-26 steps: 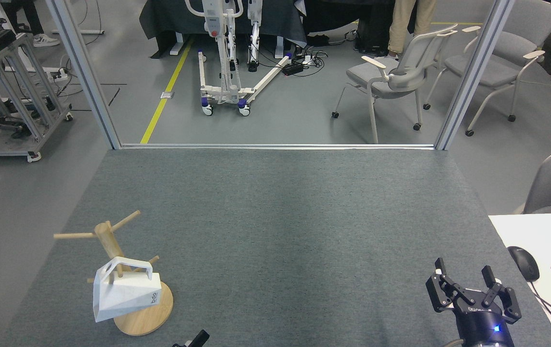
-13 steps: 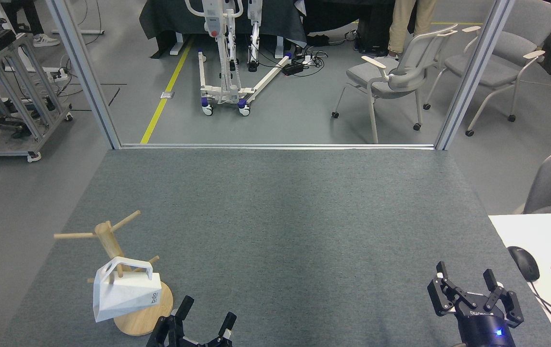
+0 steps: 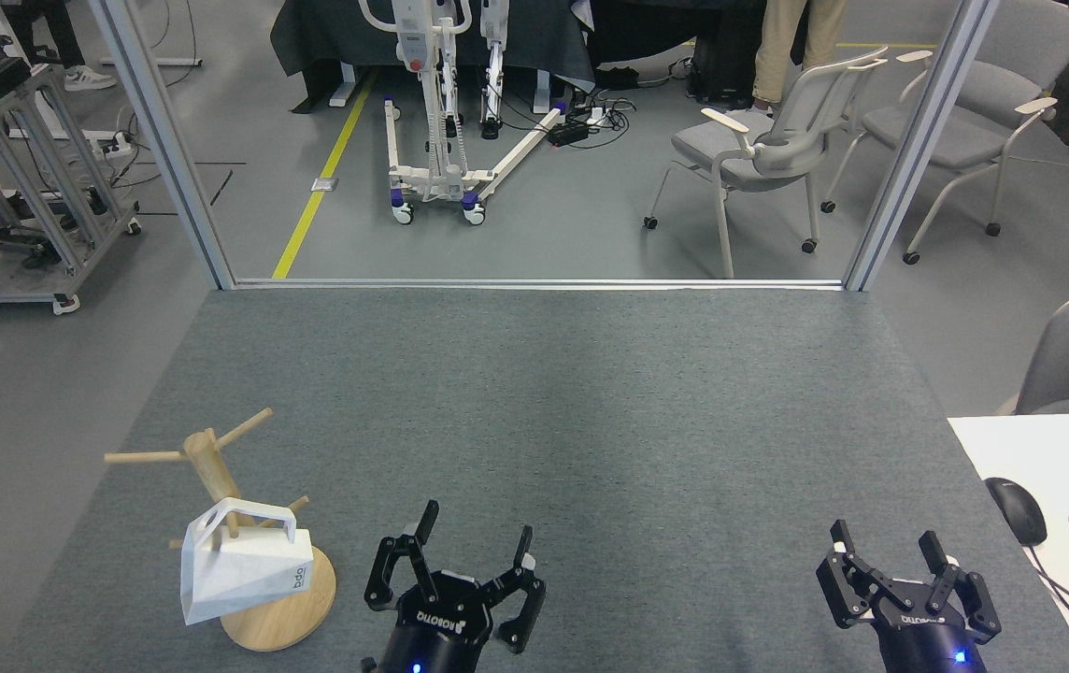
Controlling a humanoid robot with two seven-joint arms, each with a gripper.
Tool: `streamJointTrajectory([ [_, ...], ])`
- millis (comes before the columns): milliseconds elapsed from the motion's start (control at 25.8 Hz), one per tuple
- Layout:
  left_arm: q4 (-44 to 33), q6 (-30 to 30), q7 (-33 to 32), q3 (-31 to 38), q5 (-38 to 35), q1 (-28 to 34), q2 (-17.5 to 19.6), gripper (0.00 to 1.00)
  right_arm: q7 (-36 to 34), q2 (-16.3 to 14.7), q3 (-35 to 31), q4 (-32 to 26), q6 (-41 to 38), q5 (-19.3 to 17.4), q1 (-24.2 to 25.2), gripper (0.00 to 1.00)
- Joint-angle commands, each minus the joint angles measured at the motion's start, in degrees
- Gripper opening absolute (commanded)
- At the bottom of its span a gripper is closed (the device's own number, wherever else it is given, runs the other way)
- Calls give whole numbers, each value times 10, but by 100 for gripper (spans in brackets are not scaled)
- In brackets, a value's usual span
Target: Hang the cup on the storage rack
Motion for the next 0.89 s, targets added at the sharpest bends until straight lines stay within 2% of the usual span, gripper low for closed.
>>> streamJointTrajectory([
  [0, 27, 60, -53, -17, 4, -64, -6, 100, -3, 0, -3, 1, -5, -1, 1, 99],
  [116, 42, 110, -66, -29, 22, -96, -12, 100, -4, -2, -3, 1, -5, -1, 1, 99],
  [232, 42, 158, -69, -29, 28, -96, -8, 100, -3, -3, 0, 1, -7, -1, 0, 99],
  [504, 41, 131, -74, -34, 36, -88, -6, 100, -3, -6, -1, -1, -8, -3, -2, 99],
  [697, 43, 122, -79, -34, 99, -89, -11, 100, -4, -2, -1, -1, -8, -3, 0, 99],
  [852, 44, 122, -78, -34, 100, -90, -11, 100, -4, -3, -1, -1, -8, -3, 0, 99],
])
